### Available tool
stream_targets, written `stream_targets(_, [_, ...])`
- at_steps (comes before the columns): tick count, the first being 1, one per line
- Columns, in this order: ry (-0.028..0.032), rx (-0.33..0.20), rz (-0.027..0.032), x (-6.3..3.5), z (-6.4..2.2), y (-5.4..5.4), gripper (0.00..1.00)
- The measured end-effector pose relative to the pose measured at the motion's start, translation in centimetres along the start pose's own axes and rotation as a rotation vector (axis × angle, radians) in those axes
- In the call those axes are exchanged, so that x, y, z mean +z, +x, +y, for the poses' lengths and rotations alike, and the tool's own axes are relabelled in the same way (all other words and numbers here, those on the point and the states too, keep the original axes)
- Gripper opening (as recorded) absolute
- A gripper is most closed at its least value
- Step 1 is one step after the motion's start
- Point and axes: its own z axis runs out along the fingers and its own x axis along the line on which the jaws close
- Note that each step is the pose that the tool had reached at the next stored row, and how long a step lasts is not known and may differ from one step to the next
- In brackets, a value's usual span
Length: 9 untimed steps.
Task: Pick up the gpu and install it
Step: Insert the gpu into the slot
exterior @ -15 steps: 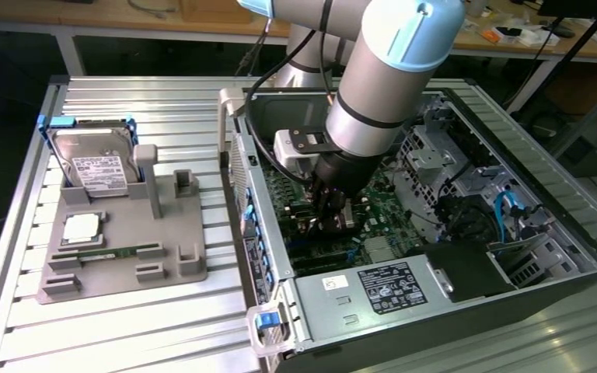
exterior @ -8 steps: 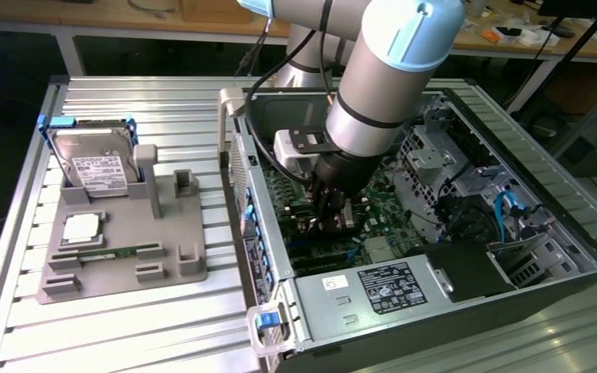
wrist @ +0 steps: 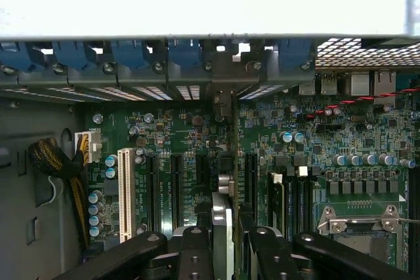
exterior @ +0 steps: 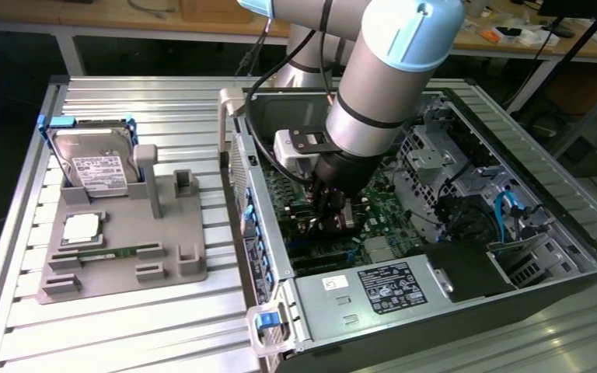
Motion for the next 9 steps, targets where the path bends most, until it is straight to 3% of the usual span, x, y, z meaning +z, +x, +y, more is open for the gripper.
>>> stream_targets(3, [0.0003, 0.000, -0.0010, 0.04, 0.01, -0.01, 0.27])
stream_targets(4, [0.0006, 0.000, -0.0009, 0.04, 0.01, -0.01, 0.34])
stream_targets(7, [0.0000, 0.000, -0.0001, 0.00, 0.00, 0.00, 0.35])
stream_targets(8, [-0.0001, 0.000, 0.0000, 0.00, 0.00, 0.00, 0.41])
stream_targets(9, [0.0000, 0.000, -0.0001, 0.00, 0.00, 0.00, 0.41])
